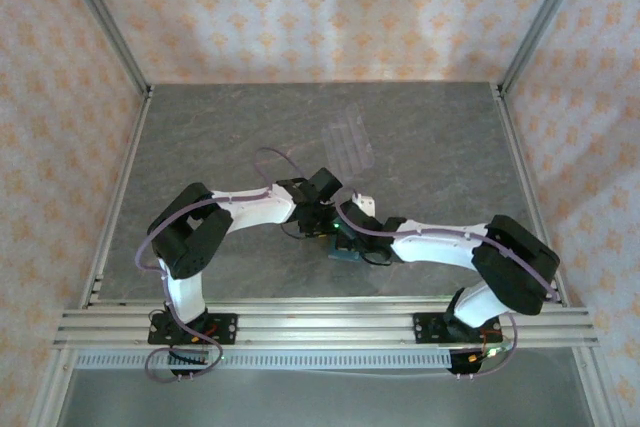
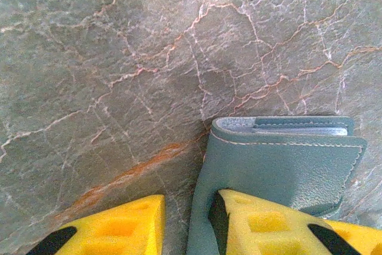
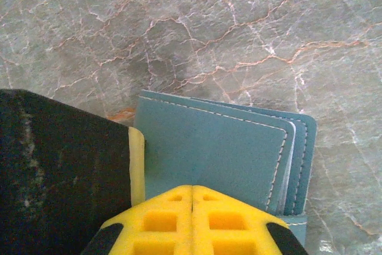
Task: Put the credit cards into the card holder
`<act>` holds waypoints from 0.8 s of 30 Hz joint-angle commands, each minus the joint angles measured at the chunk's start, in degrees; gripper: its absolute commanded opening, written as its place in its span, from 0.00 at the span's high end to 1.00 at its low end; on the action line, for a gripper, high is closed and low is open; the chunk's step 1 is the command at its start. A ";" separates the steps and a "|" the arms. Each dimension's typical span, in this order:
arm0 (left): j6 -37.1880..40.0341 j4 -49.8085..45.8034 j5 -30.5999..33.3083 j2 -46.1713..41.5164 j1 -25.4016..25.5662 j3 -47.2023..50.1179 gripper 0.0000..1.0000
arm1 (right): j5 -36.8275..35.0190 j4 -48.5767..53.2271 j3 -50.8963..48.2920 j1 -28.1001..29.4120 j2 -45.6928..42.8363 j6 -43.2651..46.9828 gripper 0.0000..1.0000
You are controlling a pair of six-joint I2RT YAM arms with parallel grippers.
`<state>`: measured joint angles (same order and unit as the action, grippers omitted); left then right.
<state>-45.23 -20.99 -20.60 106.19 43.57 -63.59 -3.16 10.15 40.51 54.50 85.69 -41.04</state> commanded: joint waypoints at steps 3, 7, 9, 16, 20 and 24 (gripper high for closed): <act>-1.87 1.83 1.59 4.55 1.56 2.97 0.71 | 1.36 7.15 -1.31 0.87 3.09 -3.40 1.00; -2.52 2.13 1.36 4.38 1.60 3.38 0.71 | 0.79 7.35 -1.16 1.87 4.08 -5.57 1.00; -3.42 2.33 0.73 4.20 1.60 3.65 0.71 | 0.56 7.61 -0.45 2.60 5.49 -6.95 1.00; -6.07 0.26 0.75 1.76 1.51 4.27 0.70 | -3.33 7.15 -2.09 5.07 4.96 -13.40 1.00; -8.26 0.72 0.38 1.62 1.51 4.80 0.70 | -5.47 5.95 -3.40 7.15 5.28 -16.25 1.00; -9.60 0.11 1.28 1.64 1.55 4.09 0.70 | -4.87 5.12 -2.02 9.30 10.01 -17.64 1.00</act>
<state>-51.62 -18.57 -20.51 105.08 43.68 -61.39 -15.88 9.87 41.01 61.01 89.47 -56.14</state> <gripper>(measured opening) 0.302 0.044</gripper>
